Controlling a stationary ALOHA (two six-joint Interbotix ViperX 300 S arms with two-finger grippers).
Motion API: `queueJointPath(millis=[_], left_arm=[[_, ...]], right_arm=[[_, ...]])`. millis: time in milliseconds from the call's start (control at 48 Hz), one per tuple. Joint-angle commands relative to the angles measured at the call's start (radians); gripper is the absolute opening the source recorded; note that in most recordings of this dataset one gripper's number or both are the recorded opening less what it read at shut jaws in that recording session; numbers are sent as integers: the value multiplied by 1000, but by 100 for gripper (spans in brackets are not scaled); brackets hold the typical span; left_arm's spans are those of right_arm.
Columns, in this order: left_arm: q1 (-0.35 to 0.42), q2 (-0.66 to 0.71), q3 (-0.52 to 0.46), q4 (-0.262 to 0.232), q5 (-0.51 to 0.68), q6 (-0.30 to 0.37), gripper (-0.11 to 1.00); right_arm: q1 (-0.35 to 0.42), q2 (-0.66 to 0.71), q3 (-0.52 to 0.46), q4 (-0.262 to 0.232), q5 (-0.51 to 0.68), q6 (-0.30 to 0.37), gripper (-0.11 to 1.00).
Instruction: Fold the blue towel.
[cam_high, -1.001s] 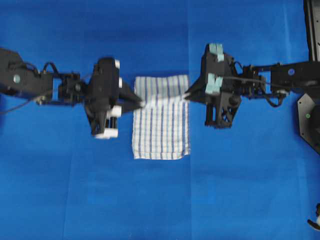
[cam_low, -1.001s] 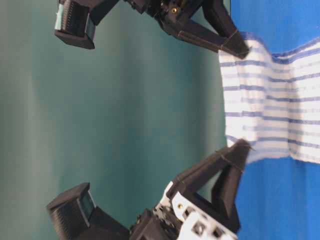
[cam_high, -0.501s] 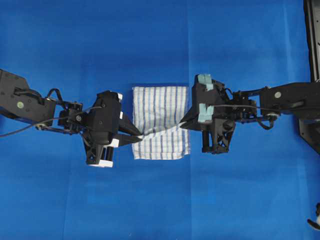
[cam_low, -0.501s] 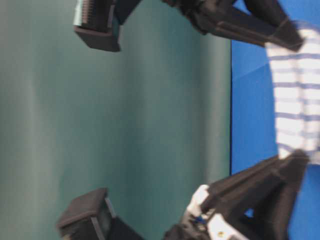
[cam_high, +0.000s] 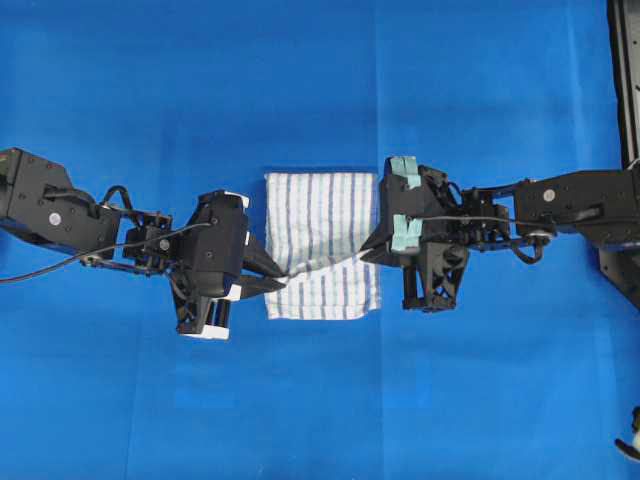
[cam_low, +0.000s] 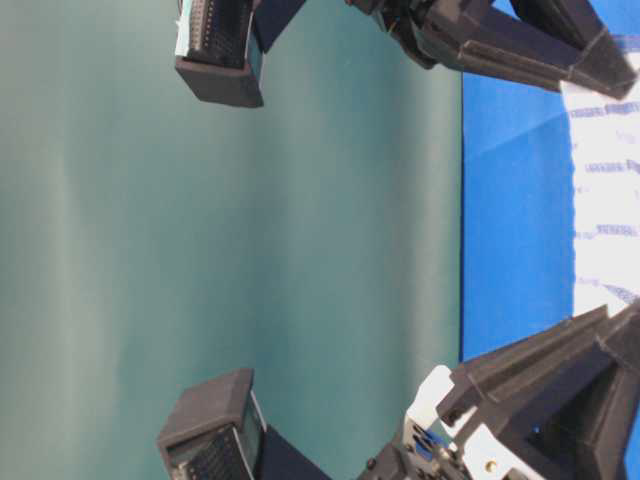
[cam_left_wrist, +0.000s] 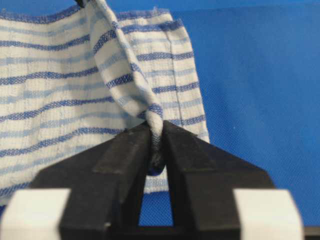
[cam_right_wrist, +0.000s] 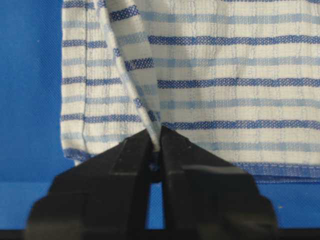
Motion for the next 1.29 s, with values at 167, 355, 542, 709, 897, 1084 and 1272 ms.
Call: queueJointPath(millis=[167, 355, 542, 709, 897, 1084, 1272], left_arm=[[-9, -23, -2, -5, 2, -21, 50], [-6, -64, 2, -2, 63, -12, 90], [14, -156, 9, 0, 152, -9, 84], [41, -265, 15, 8, 236, -8, 83], [67, -405, 63, 12, 278, 5, 82], [87, -569, 160, 12, 273, 20, 82], [100, -758, 259, 12, 267, 21, 82]], right_arm=[[31, -9, -15, 18, -3, -2, 78], [40, -28, -20, 18, 3, -2, 89], [37, -87, -20, 2, 37, -17, 88], [9, -199, -26, -49, 109, -17, 88], [-25, -347, -9, -103, 193, -17, 88], [-52, -520, 54, -143, 238, -15, 87], [-58, -718, 123, -150, 267, -15, 87]])
